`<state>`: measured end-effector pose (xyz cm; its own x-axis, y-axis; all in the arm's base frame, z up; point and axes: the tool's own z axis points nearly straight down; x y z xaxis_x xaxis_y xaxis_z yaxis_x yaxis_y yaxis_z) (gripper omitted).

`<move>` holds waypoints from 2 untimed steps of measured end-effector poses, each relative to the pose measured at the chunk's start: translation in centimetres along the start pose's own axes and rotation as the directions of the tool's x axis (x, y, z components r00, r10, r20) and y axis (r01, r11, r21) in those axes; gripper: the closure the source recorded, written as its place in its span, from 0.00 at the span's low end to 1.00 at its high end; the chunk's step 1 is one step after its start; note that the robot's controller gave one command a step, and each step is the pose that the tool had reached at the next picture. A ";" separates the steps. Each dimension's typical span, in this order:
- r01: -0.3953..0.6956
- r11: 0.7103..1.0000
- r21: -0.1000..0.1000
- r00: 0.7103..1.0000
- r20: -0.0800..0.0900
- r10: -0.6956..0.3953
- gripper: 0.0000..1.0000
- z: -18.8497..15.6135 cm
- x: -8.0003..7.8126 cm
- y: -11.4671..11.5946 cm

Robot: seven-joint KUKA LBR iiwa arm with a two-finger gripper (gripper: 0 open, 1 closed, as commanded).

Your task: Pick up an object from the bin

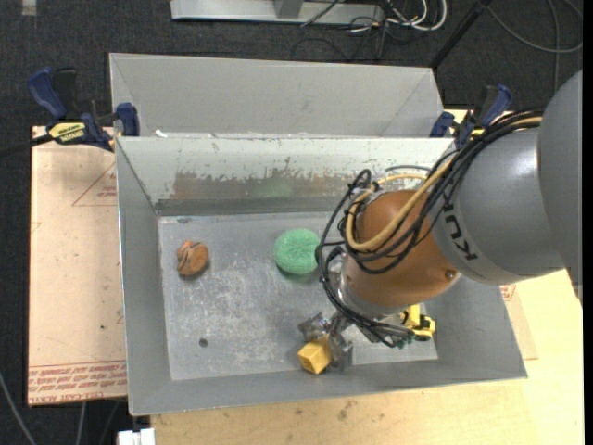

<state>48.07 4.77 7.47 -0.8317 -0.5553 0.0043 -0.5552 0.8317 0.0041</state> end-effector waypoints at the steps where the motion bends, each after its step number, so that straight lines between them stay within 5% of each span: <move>1: -0.001 1.000 0.001 1.000 0.002 0.001 1.00 -1.8 0.0 0.0; 2: -0.001 1.000 0.002 1.000 0.005 0.001 1.00 -3.1 -0.1 0.0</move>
Offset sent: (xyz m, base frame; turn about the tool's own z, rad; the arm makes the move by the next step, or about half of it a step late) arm 0.0000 0.0003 0.0612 0.0000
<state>48.16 4.83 10.56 -0.8324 -0.5541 -0.0002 -0.5541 0.8324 0.0018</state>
